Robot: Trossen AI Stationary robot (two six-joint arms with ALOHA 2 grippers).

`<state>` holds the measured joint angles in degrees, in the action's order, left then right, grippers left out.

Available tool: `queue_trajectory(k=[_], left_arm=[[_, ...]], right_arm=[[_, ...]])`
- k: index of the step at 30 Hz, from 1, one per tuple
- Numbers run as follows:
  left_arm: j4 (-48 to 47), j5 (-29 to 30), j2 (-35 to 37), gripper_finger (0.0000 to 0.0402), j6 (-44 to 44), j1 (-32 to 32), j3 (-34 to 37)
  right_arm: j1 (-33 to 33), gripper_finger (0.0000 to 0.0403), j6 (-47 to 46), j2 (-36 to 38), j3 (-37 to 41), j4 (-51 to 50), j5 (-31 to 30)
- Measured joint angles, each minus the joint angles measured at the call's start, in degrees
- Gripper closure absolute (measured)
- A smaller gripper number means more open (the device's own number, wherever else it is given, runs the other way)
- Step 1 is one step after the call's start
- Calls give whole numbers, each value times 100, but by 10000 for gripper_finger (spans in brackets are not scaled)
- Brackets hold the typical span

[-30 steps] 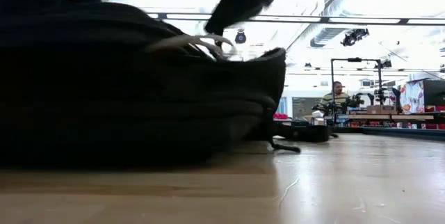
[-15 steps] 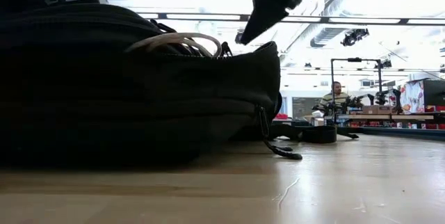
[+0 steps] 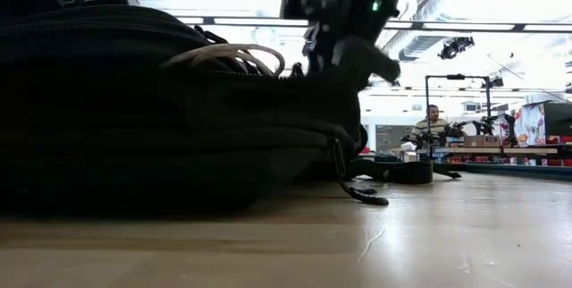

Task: Unpack backpack
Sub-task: Close the black backpack

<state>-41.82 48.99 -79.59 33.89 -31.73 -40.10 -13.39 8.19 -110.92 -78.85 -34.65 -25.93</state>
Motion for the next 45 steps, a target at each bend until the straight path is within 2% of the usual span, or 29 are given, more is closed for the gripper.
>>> queue_trajectory(k=[6, 11, 15, 22, 29, 32, 34, 37, 39, 41, 45], left_arm=[[99, -3, 0, 337, 0, 0, 0], [133, -3, 0, 337, -2, 0, 0], [150, -20, 0, 337, 0, 28, 0], [159, -22, 0, 337, 1, 28, 0], [159, -17, 0, 337, 13, 31, 0], [157, -17, 0, 337, 20, 31, 0], [153, -13, 0, 337, 48, 33, 0], [153, -6, 0, 337, 48, 32, 0], [155, -22, 0, 337, 48, 33, 0], [155, -24, 0, 337, 48, 33, 0], [157, -28, 0, 337, 48, 33, 0]], right_arm=[[-3, 255, -8, -288, -4, 186, -77], [-181, 331, -514, -244, -124, -85, -347], [-404, 393, -573, -189, -523, -571, -437], [-705, 401, -831, -185, -1258, -1495, -412], [-802, 402, -1385, -185, -1478, -1701, 111], [-800, 394, -1647, -183, -1388, -1775, 92], [-803, 375, -1831, -183, -1365, -2083, -169], [-789, 326, -2192, -181, -1379, -2527, -831], [-776, 287, -2341, -181, -1424, -2729, -1067], [-777, 251, -2204, -179, -1480, -2675, -943], [-977, 205, -1770, -179, -1495, -2161, 100]])
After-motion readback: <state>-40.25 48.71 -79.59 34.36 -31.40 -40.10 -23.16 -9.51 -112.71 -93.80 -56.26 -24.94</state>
